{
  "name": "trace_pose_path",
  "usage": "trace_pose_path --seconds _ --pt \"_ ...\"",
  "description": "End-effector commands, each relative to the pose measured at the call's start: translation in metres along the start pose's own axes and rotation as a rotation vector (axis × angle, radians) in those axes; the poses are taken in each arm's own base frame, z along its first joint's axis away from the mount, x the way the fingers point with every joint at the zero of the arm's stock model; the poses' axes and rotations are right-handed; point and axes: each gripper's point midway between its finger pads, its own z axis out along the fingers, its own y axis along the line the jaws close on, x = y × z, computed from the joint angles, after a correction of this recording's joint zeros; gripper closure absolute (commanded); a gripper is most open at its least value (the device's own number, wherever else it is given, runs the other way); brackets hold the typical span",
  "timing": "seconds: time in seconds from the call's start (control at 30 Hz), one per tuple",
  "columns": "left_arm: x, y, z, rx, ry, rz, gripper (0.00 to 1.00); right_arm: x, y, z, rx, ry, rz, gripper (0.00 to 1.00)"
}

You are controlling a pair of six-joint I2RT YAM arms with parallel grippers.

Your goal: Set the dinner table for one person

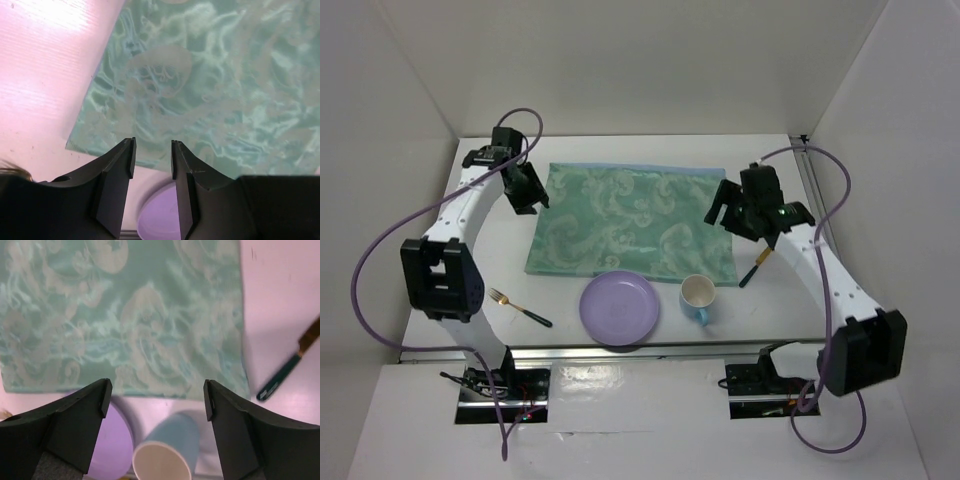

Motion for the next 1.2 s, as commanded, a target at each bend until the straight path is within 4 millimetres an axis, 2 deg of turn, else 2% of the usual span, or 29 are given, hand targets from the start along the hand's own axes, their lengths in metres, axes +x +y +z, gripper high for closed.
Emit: trace_pose_path --seconds 0.0,0.07,0.1,0.13,0.23,0.27,0.3,0.43,0.53,0.57,0.67,0.77,0.8,0.87,0.9,1.0,1.1,1.13,1.17 --pt "0.000 -0.005 -0.034 0.078 -0.057 0.023 0.49 0.058 -0.019 -0.020 0.029 0.136 0.022 0.13" --pt "-0.001 -0.010 -0.049 0.113 -0.088 0.026 0.49 0.085 -0.015 -0.032 -0.025 0.186 0.032 0.13" --pt "0.000 -0.011 -0.049 0.121 -0.083 0.026 0.49 0.096 -0.014 -0.035 -0.033 0.215 0.041 0.13" --pt "-0.003 -0.015 -0.056 0.141 -0.096 0.038 0.49 0.117 -0.011 -0.040 -0.037 0.264 0.055 0.13" --pt "-0.005 -0.017 -0.062 0.143 -0.100 0.038 0.49 0.147 -0.013 -0.045 0.008 0.324 0.100 0.13" --pt "-0.005 -0.017 -0.062 0.143 -0.100 0.038 0.49 0.160 -0.020 -0.048 0.051 0.341 0.086 0.13" --pt "-0.006 -0.017 -0.067 0.150 -0.110 0.039 0.49 0.165 -0.021 -0.051 0.061 0.340 0.091 0.13" --pt "-0.002 -0.014 -0.064 0.147 -0.107 0.048 0.50 0.176 -0.026 -0.054 0.098 0.334 0.119 0.14" --pt "0.003 -0.017 -0.062 0.154 -0.091 0.056 0.50 0.184 -0.038 -0.049 0.150 0.350 0.107 0.21" --pt "0.003 -0.017 -0.062 0.154 -0.091 0.056 0.50 0.187 -0.040 -0.045 0.159 0.356 0.105 0.26" --pt "0.003 -0.017 -0.062 0.154 -0.091 0.056 0.50 0.193 -0.044 -0.039 0.178 0.371 0.100 0.32" --pt "0.003 -0.016 -0.062 0.153 -0.092 0.065 0.50 0.193 -0.045 -0.030 0.178 0.346 0.100 0.34" --pt "0.004 -0.018 -0.062 0.161 -0.087 0.066 0.51 0.192 -0.045 -0.027 0.183 0.339 0.098 0.43" --pt "0.005 -0.022 -0.063 0.170 -0.092 0.074 0.51 0.192 -0.047 -0.024 0.186 0.330 0.097 0.55" --pt "0.005 -0.022 -0.063 0.170 -0.092 0.074 0.51 0.187 -0.045 -0.023 0.194 0.313 0.104 0.73" --pt "0.005 -0.021 -0.061 0.164 -0.084 0.083 0.51 0.170 -0.037 -0.033 0.193 0.270 0.105 0.97" --pt "0.008 -0.025 -0.062 0.176 -0.076 0.101 0.51 0.144 -0.034 -0.045 0.206 0.198 0.079 1.00" --pt "0.008 -0.025 -0.062 0.181 -0.086 0.112 0.50 0.119 -0.021 -0.053 0.177 0.131 0.073 1.00" --pt "0.009 -0.026 -0.060 0.189 -0.081 0.113 0.50 0.106 -0.015 -0.057 0.168 0.101 0.060 1.00"
